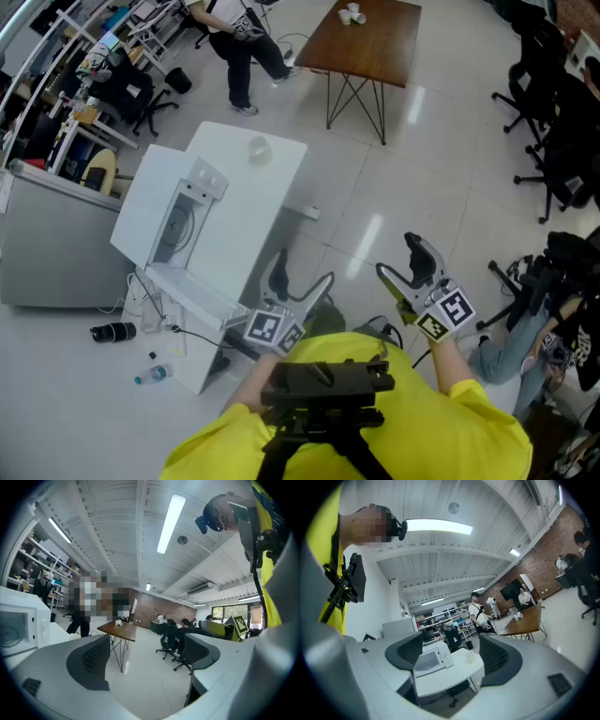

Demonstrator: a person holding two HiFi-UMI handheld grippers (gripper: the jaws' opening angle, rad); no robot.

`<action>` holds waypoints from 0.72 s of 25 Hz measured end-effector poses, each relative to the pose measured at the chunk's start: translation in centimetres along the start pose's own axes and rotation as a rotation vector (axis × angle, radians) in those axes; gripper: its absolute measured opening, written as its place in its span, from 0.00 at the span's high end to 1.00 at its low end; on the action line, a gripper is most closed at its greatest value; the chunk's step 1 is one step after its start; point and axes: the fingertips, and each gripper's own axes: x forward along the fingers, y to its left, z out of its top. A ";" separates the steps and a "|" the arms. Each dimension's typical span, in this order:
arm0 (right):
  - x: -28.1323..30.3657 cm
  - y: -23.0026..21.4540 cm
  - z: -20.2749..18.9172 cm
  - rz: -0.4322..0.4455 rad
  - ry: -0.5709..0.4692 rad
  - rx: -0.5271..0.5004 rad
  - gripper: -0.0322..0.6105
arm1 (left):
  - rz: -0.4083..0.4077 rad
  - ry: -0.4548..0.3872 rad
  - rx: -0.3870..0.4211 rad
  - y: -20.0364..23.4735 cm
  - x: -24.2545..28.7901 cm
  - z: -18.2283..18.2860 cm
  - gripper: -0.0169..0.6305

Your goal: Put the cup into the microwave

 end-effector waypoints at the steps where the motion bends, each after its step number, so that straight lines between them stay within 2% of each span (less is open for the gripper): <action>1: 1.4 -0.3 0.0 0.018 0.000 0.003 0.35 | 0.016 -0.004 -0.001 1.3 0.5 0.1 0.22; 7: 11.9 -4.1 0.6 0.105 0.047 0.051 0.35 | 0.118 -0.024 -0.036 9.9 5.7 0.7 0.22; 10: 16.0 -6.4 1.6 0.103 0.071 0.075 0.35 | 0.181 -0.016 -0.005 14.8 9.1 1.4 0.22; 14: 20.8 -10.0 1.7 0.121 0.130 0.042 0.35 | 0.254 -0.036 0.022 20.9 13.1 2.5 0.22; 18: 25.8 -13.1 0.4 0.127 0.189 0.064 0.35 | 0.368 0.016 0.024 27.5 16.5 -0.9 0.22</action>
